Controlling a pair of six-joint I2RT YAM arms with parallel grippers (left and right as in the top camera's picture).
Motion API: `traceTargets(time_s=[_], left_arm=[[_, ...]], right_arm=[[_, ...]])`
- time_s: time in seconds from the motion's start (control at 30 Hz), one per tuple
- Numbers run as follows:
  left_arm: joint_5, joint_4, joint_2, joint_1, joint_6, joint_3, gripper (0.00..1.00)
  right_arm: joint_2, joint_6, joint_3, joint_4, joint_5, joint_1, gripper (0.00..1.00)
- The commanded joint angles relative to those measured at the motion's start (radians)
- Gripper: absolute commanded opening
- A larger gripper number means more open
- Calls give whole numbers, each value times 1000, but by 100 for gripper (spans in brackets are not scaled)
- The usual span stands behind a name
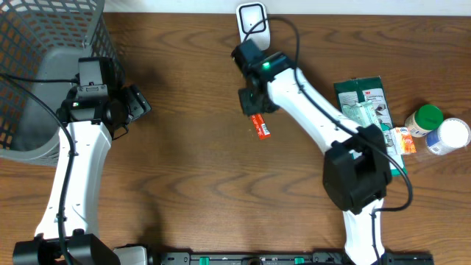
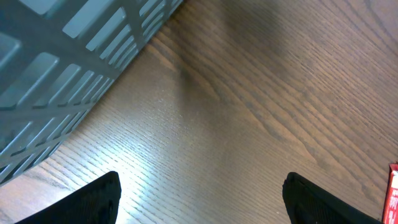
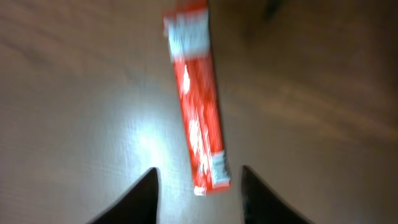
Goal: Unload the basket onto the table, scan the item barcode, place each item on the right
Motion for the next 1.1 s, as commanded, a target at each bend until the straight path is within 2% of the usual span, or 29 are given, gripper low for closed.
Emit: traceTargets(time_s=[0.0, 0.03, 0.1, 0.4, 0.57, 0.63, 0.83, 0.93, 1.07], left_arm=[[-13, -2, -11, 9, -8, 6, 84], [-13, -2, -11, 9, -8, 6, 84], [-13, -2, -11, 9, -8, 6, 84], [-13, -2, -11, 9, -8, 6, 84], [-13, -2, -11, 9, -8, 6, 84], [-13, -2, -11, 9, -8, 6, 85], [-13, -2, -11, 9, -8, 6, 84], [-13, -2, -11, 9, -8, 6, 84], [-13, -2, -11, 9, -8, 6, 84]], right_arm=[[-7, 35, -2, 76, 16, -38, 25], [-1, 48, -6, 101, 18, -44, 20], [18, 81, -10, 138, 20, -54, 1], [146, 245, -10, 251, 18, -71, 1], [204, 260, -10, 254, -74, -57, 1], [205, 191, -10, 256, -160, -50, 1], [201, -135, -10, 216, -456, -22, 1], [201, -250, -10, 73, -463, -7, 2], [200, -283, -10, -44, -364, 1, 2]])
